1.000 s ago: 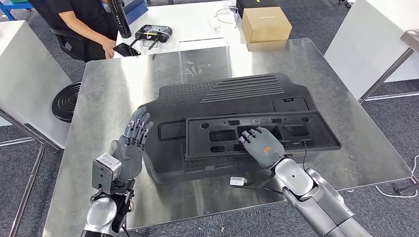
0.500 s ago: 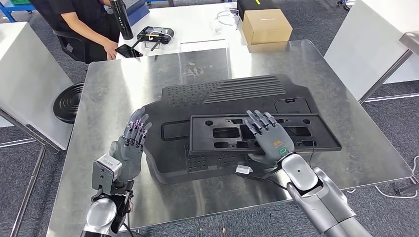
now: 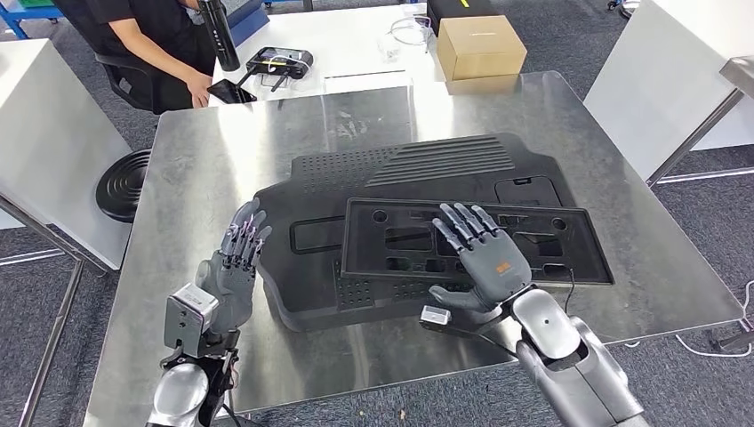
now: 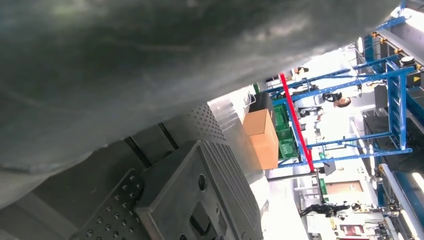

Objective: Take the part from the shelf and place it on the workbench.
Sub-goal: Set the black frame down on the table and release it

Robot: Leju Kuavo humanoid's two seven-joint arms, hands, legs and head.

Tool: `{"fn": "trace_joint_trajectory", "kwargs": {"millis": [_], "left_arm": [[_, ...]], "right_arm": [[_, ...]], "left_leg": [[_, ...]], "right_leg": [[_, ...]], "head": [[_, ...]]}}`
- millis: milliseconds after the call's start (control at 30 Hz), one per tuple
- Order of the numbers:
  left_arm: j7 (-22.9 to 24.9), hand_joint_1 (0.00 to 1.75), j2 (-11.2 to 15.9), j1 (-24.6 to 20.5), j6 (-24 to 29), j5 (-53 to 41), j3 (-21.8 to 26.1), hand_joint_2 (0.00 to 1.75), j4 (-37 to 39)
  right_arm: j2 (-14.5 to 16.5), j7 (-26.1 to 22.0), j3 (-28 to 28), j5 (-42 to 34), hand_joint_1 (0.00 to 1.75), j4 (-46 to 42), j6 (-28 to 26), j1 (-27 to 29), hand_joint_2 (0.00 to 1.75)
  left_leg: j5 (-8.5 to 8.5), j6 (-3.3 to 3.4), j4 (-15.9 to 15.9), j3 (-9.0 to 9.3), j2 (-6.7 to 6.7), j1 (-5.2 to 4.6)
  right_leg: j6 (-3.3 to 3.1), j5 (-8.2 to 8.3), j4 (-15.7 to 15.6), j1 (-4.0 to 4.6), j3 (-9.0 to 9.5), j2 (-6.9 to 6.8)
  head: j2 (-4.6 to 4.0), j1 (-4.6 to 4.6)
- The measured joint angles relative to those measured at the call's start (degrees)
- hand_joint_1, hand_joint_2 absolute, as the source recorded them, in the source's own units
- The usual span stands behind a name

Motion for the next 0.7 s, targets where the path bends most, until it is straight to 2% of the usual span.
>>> {"fn": "trace_joint_trajectory", "kwargs": {"millis": [300,433,567,700], "left_arm": [[0.0,0.00,0.0,0.3,0.0,-0.2,0.4,0.00,-0.2],[0.0,0.00,0.0,0.7,0.0,-0.6,0.6,0.00,-0.4],[0.0,0.00,-0.1,1.4,0.3,-0.7,0.7,0.00,-0.7],[-0.2,0.00,-0.2,2.1,0.7,-1.1,0.7,0.00,-1.1]], "right_arm": [[0.3,-0.4,0.2,-0.3,0.00,-4.5,0.6,2.5,0.00],[1.0,-0.2,-0.4,-1.6,0.00,-6.4,-2.9,3.9,0.00],[3.1,-0.1,-1.7,-4.0,0.00,-10.4,-7.7,6.5,0.00],[5.2,0.1,-3.0,-6.5,0.00,-14.1,-9.2,8.6,0.00]], "left_leg": [[-0.01,0.02,0.0,0.00,0.00,-0.02],[-0.01,0.02,0.0,0.01,0.01,-0.02],[-0.03,0.02,0.0,0.00,0.01,-0.01],[-0.05,0.02,0.0,0.01,0.02,-0.01]], "right_leg": [[0.00,0.00,0.0,-0.02,0.00,0.00],[0.00,0.00,0.0,-0.01,0.00,0.00],[-0.01,-0.02,0.0,0.00,-0.01,0.00],[-0.01,-0.04,0.0,0.00,-0.02,0.00]], "head": [[0.00,-0.01],[0.00,0.00],[0.00,-0.01],[0.00,-0.01]]}}
